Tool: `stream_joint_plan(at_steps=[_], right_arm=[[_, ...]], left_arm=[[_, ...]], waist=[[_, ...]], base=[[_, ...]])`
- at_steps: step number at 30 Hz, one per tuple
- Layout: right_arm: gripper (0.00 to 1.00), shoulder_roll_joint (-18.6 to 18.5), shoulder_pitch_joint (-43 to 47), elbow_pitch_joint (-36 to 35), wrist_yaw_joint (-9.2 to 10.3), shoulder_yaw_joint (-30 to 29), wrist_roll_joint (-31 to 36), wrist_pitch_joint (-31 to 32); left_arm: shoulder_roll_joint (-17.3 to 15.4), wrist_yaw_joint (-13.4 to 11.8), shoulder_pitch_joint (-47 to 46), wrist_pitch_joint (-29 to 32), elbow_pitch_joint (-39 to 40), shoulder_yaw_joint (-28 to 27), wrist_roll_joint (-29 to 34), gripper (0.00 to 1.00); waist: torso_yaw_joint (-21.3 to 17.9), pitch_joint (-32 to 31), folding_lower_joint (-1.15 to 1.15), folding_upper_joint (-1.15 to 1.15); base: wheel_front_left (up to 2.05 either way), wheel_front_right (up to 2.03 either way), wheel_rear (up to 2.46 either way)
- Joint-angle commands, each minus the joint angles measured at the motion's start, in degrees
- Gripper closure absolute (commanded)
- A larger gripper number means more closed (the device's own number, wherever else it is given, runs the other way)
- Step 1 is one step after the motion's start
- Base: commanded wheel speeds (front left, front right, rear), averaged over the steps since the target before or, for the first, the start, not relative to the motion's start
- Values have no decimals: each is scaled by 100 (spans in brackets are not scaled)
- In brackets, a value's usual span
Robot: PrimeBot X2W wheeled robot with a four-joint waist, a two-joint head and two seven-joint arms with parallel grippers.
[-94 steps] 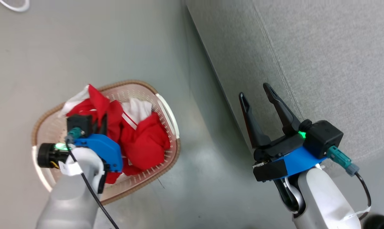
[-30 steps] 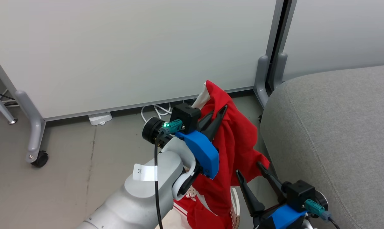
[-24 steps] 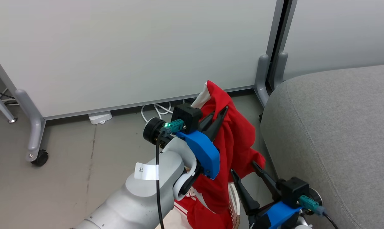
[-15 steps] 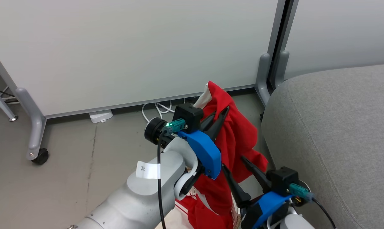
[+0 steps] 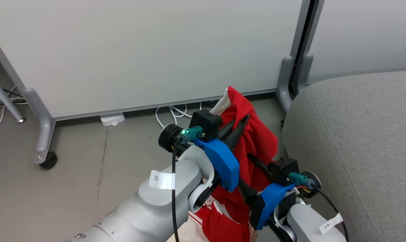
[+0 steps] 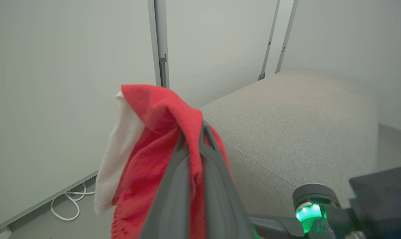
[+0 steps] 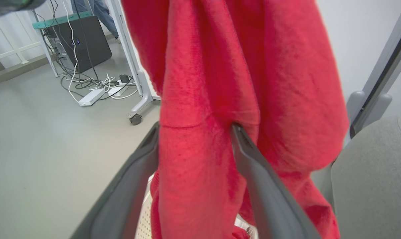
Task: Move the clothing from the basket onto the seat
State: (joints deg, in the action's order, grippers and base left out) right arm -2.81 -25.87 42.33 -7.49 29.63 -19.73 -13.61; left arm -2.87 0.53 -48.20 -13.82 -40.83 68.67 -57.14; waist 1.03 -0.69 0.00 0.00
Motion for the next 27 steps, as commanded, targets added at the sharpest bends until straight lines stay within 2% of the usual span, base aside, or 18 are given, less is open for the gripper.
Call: stream_joint_plan(at_steps=[1, 13, 14, 15, 20, 27], right_arm=[[0, -13, -118, 75, -1, 41, 31, -37], [0, -14, -592, 747, -1, 494, -78, -143], [56, -14, -613, 780, -1, 499, -113, -147], [100, -14, -632, 800, -1, 503, -145, -150], [100, -14, -613, 851, -1, 422, -306, -165], [100, -13, -398, 509, -1, 311, -227, -161]], left_arm=[[-2, -13, -86, -42, 19, 21, -35, 100], [-3, -54, -136, -58, 142, 266, -256, 100], [-3, -60, -136, -61, 145, 281, -274, 100], [-3, -66, -135, -66, 142, 296, -287, 100], [-3, -91, -125, -84, 71, 336, -338, 100], [-3, -107, -135, -103, -58, 361, -386, 100]], waist=[[11, -4, 0, 0], [104, -63, 0, 0], [109, -67, 0, 0], [113, -71, 0, 0], [104, -88, 0, 0], [44, -98, 0, 0]], base=[[0, 0, 0], [0, 0, 0], [0, 0, 0], [0, 0, 0], [0, 0, 0], [0, 0, 0]])
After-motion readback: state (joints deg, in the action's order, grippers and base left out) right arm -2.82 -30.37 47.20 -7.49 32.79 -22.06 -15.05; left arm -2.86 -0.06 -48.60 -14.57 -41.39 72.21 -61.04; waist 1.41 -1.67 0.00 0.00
